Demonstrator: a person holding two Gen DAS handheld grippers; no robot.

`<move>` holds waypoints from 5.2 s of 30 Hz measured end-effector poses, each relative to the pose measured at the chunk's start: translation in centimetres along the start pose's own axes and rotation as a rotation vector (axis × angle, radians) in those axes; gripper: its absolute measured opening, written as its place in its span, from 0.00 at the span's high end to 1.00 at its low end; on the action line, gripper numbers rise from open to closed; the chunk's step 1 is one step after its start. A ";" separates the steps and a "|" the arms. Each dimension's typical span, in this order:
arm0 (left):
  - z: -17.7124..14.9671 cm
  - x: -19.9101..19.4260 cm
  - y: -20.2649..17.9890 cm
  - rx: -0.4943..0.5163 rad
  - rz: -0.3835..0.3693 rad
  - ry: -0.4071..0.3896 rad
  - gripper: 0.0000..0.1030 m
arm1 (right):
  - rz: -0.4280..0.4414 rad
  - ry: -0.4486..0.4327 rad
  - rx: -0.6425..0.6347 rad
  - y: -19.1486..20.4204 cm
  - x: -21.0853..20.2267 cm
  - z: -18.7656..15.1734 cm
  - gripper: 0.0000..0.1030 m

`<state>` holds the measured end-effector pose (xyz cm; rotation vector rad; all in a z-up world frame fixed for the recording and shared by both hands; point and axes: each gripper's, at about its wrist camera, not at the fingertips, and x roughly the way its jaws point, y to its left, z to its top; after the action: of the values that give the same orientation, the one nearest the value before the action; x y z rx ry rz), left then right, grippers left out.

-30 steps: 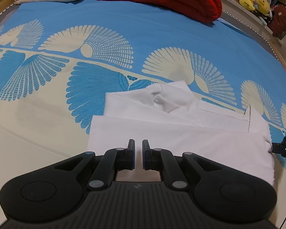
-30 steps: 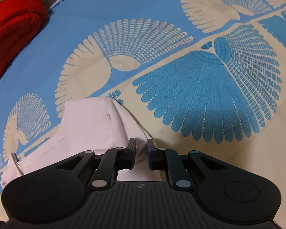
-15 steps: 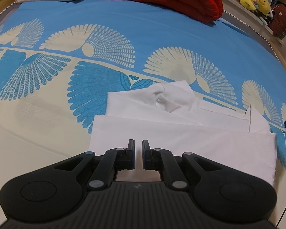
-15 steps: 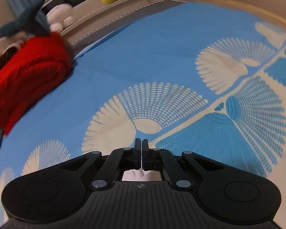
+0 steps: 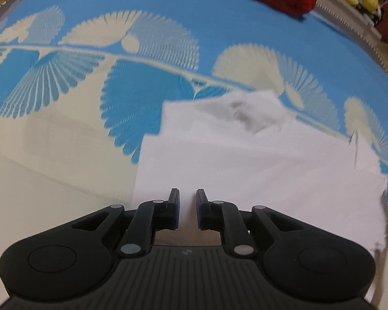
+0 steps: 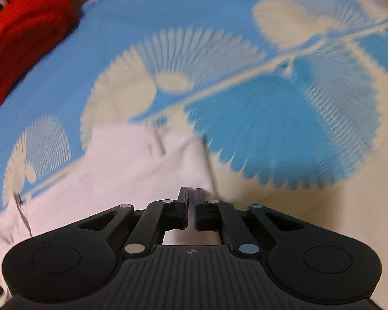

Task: Fold small clothes
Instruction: 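Open both grippers and lift them off the folded shirt, then grasp the shirt hem with the left gripper while the right gripper grasps the hem, then lift the hem with both grippers and fold it toward the collar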

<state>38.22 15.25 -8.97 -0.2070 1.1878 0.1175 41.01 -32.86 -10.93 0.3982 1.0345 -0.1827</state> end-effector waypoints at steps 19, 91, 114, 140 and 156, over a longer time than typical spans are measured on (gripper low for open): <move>-3.1 -2.8 -0.6 0.082 0.067 -0.010 0.67 | -0.056 0.018 -0.225 -0.1 -9.0 -7.3 0.70; -30.6 -11.7 5.7 0.111 0.023 -0.019 0.95 | 0.023 0.027 -0.158 -13.5 -16.3 -29.6 0.98; -31.5 -11.6 4.2 0.215 0.058 -0.028 0.95 | 0.025 0.003 -0.160 -13.5 -16.8 -29.7 0.97; -32.8 -26.6 6.0 0.212 -0.217 -0.246 0.96 | 0.327 -0.205 -0.034 -19.6 -32.2 -25.8 0.98; -15.8 -10.9 9.7 -0.093 -0.261 -0.100 0.82 | 0.091 -0.144 -0.160 -14.3 -14.9 -13.9 0.88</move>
<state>17.92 21.36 -5.40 -0.4304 1.0470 -0.0454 17.66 -40.90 -7.72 0.2817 0.8808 -0.0459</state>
